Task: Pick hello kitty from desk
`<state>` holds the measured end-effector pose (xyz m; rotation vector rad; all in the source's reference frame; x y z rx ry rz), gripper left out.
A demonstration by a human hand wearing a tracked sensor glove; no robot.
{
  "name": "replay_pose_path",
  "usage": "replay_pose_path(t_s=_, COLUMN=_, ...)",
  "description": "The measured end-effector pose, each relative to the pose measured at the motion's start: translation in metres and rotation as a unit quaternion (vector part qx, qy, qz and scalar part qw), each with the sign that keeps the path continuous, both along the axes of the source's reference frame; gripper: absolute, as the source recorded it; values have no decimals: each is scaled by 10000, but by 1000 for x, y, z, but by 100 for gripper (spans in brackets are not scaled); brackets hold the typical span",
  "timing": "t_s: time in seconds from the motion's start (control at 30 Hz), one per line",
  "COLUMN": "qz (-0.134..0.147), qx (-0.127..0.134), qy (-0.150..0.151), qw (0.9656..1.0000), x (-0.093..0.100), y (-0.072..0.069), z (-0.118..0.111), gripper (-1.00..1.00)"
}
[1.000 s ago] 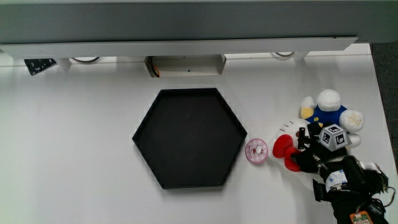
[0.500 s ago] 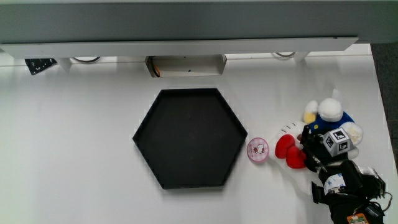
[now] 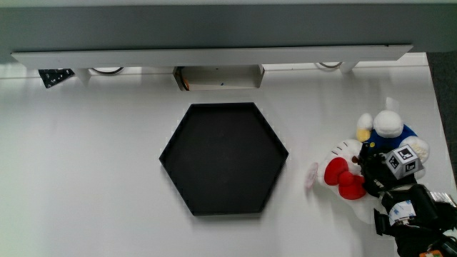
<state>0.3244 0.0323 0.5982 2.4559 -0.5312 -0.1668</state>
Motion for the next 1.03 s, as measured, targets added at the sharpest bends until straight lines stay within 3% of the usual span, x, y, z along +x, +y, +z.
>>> replay_pose_path(t_s=0.1, qz=-60, qx=283, qy=-60, qw=9996, x=0, y=-6, z=-10, gripper=100)
replay_pose_path(t_s=0.33, qz=-485, qx=314, qy=-477, qw=9972, x=-24, y=-26, z=-32, gripper=100)
replay_pose_path(t_s=0.43, qz=-701, qx=646, qy=-268, qw=9951, x=-39, y=-33, z=-42, gripper=100)
replay_pose_path(t_s=0.53, qz=-960, qx=806, qy=-313, qw=9916, x=-55, y=-40, z=-49, gripper=100)
replay_pose_path(t_s=0.6, qz=-978, qx=707, qy=-438, qw=9917, x=-69, y=-43, z=-60, gripper=100)
replay_pose_path(t_s=0.7, qz=-1053, qx=283, qy=-246, qw=9937, x=-90, y=-47, z=-72, gripper=100)
replay_pose_path(t_s=0.73, qz=-1082, qx=252, qy=-450, qw=9928, x=-99, y=-48, z=-78, gripper=100)
replay_pose_path(t_s=0.8, qz=-1228, qx=340, qy=-465, qw=9908, x=-109, y=-50, z=-77, gripper=100)
replay_pose_path(t_s=0.83, qz=-1175, qx=197, qy=-623, qw=9909, x=-118, y=-51, z=-86, gripper=100)
replay_pose_path(t_s=0.87, qz=-1262, qx=225, qy=-567, qw=9901, x=-122, y=-51, z=-83, gripper=100)
replay_pose_path(t_s=0.9, qz=-1290, qx=294, qy=-793, qw=9880, x=-128, y=-52, z=-84, gripper=100)
replay_pose_path(t_s=0.93, qz=-1346, qx=378, qy=-831, qw=9867, x=-133, y=-52, z=-82, gripper=100)
replay_pose_path(t_s=1.0, qz=-1474, qx=346, qy=-498, qw=9872, x=-139, y=-55, z=-73, gripper=100)
replay_pose_path(t_s=1.03, qz=-1491, qx=315, qy=-679, qw=9860, x=-146, y=-55, z=-79, gripper=100)
